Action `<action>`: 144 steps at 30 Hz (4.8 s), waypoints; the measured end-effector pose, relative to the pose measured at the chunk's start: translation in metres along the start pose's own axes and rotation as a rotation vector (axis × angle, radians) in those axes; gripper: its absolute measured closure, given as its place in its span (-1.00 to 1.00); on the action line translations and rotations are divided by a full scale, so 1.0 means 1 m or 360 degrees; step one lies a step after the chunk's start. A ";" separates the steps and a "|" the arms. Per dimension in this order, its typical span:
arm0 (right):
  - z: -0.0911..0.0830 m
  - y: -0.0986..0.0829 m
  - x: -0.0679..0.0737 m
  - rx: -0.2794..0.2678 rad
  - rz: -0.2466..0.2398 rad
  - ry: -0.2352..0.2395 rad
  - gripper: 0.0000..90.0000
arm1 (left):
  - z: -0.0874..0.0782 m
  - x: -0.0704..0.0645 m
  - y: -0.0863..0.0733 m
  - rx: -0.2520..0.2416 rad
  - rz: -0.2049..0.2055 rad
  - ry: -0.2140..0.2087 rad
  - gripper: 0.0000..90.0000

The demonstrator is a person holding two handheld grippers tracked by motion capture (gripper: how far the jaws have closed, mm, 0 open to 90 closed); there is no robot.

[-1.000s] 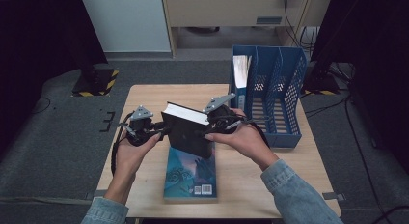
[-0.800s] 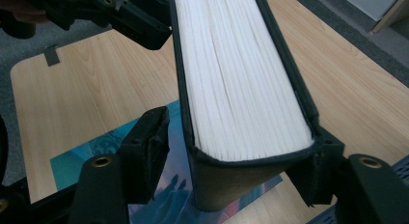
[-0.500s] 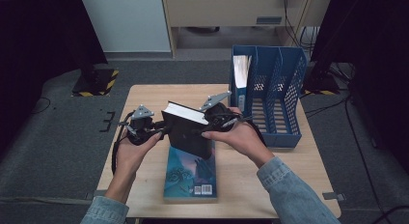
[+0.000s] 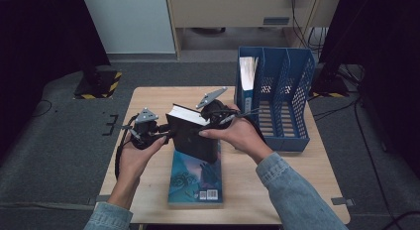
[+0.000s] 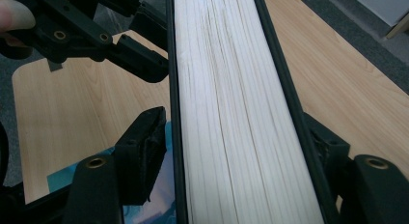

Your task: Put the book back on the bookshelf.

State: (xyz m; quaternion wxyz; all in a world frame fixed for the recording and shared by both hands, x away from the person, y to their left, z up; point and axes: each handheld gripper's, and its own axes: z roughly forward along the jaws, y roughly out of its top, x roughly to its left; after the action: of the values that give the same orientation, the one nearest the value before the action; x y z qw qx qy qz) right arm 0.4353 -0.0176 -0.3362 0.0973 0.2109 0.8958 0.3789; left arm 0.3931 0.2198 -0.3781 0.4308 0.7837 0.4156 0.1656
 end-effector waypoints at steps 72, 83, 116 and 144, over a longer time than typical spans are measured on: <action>-0.053 -0.018 -0.022 -0.0015 0.0590 0.0008 0.16 | 0.039 0.075 -0.156 0.0320 -0.0100 0.0361 -1.00; -0.078 -0.035 -0.012 -0.0067 0.0601 0.0039 0.15 | 0.039 0.073 -0.159 0.0271 -0.0116 0.0380 -1.00; -0.142 -0.069 -0.021 -0.0198 0.0748 -0.0057 0.15 | 0.040 0.073 -0.158 0.0267 -0.0117 0.0377 -1.00; -0.203 -0.109 -0.064 -0.0295 0.0944 -0.0266 0.15 | 0.040 0.074 -0.158 0.0279 -0.0105 0.0376 -1.00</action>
State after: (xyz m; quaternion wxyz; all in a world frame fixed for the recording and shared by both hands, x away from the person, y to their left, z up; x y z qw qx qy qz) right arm 0.3910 -0.2440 -0.2724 0.0746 0.4835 0.7458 0.4522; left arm 0.3814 0.3019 -0.5367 0.3140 0.7794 0.5017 0.2055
